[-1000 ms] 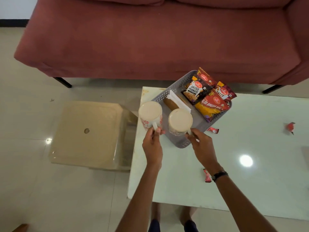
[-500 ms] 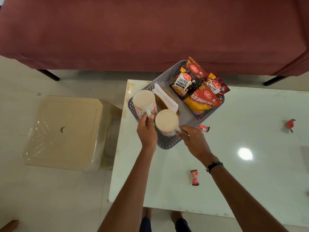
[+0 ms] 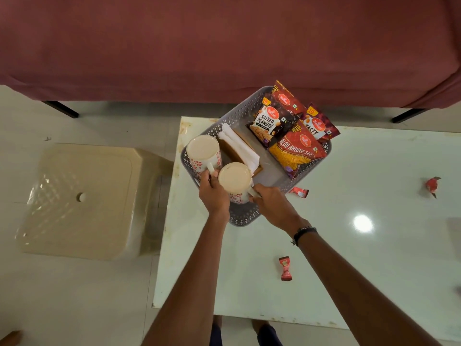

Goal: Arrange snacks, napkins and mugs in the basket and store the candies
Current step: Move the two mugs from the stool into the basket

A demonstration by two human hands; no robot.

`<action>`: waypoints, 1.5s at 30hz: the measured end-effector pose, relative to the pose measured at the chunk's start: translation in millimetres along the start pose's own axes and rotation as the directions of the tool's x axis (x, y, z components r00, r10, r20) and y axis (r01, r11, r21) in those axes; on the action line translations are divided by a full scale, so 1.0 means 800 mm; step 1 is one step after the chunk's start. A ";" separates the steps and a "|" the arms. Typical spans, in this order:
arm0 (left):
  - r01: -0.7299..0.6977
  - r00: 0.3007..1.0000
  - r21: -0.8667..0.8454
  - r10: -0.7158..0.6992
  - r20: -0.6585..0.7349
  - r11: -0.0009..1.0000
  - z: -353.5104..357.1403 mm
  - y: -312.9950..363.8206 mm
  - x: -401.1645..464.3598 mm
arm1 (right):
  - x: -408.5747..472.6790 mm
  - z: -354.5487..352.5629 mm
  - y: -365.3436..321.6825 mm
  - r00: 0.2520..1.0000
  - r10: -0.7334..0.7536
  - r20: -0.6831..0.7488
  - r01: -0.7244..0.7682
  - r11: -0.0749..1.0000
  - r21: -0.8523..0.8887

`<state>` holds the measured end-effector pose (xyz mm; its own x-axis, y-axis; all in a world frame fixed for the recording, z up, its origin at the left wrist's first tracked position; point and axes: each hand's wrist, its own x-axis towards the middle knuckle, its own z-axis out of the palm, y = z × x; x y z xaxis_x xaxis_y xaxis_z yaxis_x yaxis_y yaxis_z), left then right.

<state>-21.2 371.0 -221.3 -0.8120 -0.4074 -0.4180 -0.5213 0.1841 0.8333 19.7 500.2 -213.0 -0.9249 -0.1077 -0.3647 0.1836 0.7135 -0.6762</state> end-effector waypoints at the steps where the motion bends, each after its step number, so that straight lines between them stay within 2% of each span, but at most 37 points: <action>1: 0.010 1.000 -0.003 -0.010 0.005 1.000 0.001 0.000 0.001 | 0.002 0.002 -0.001 1.000 0.002 0.023 -0.002 1.000 0.000; 7: 0.058 0.998 0.050 -0.060 0.035 0.997 0.005 0.001 0.001 | 0.010 0.017 0.006 0.998 0.045 0.046 -0.045 0.999 0.005; 11: 0.216 0.974 0.030 -0.217 0.064 0.976 0.004 0.006 0.006 | 0.013 0.021 0.008 0.997 0.075 0.021 -0.075 0.997 -0.012; 14: 0.301 0.948 0.047 -0.304 0.096 0.952 0.001 0.015 0.004 | 0.015 0.024 0.008 0.996 0.087 0.006 -0.086 0.992 -0.087; 18: 0.287 0.943 0.069 -0.294 0.154 0.955 -0.008 0.017 -0.002 | 0.018 0.026 0.006 0.991 0.123 0.043 -0.113 0.975 -0.192; 22: 0.317 0.918 0.062 -0.322 0.232 0.946 -0.014 0.011 0.001 | 0.019 0.029 0.007 0.989 0.146 0.020 -0.141 0.977 -0.161; 25: 0.265 0.923 0.098 -0.282 0.262 0.959 -0.019 0.013 -0.008 | 0.017 0.034 0.013 0.994 0.109 0.031 -0.102 0.979 -0.177; 28: 0.169 0.955 0.145 -0.198 0.219 0.975 -0.029 0.016 -0.027 | 0.005 0.022 0.014 1.000 0.010 0.017 -0.005 0.969 -0.248; 30: 0.095 0.982 0.108 -0.111 0.152 0.990 -0.041 0.016 -0.043 | -0.008 -0.003 0.011 0.995 -0.100 0.005 0.093 0.911 -0.401; 32: 0.048 0.995 0.069 -0.054 0.088 0.996 -0.051 0.015 -0.052 | -0.022 -0.036 0.009 0.983 -0.171 -0.069 0.113 0.855 -0.507; 37: -0.058 0.998 0.019 0.058 -0.024 0.998 -0.062 0.035 -0.069 | -0.015 -0.124 0.003 0.946 -0.093 -0.310 0.015 0.970 -0.244; 41: -0.109 0.979 0.020 0.110 -0.170 0.994 -0.062 0.053 -0.076 | 0.021 -0.178 -0.005 0.911 -0.137 -0.390 0.034 0.965 -0.259; 45: -0.075 0.967 0.065 0.088 -0.239 0.995 -0.058 0.049 -0.068 | 0.069 -0.217 -0.001 0.883 -0.112 -0.455 -0.004 0.969 -0.247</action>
<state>14.9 358.8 -148.9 -0.7685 -0.5915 -0.2441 -0.4750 0.2717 0.8370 -89.5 613.8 -121.4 -0.9891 0.1399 0.0453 0.0993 0.8626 -0.4960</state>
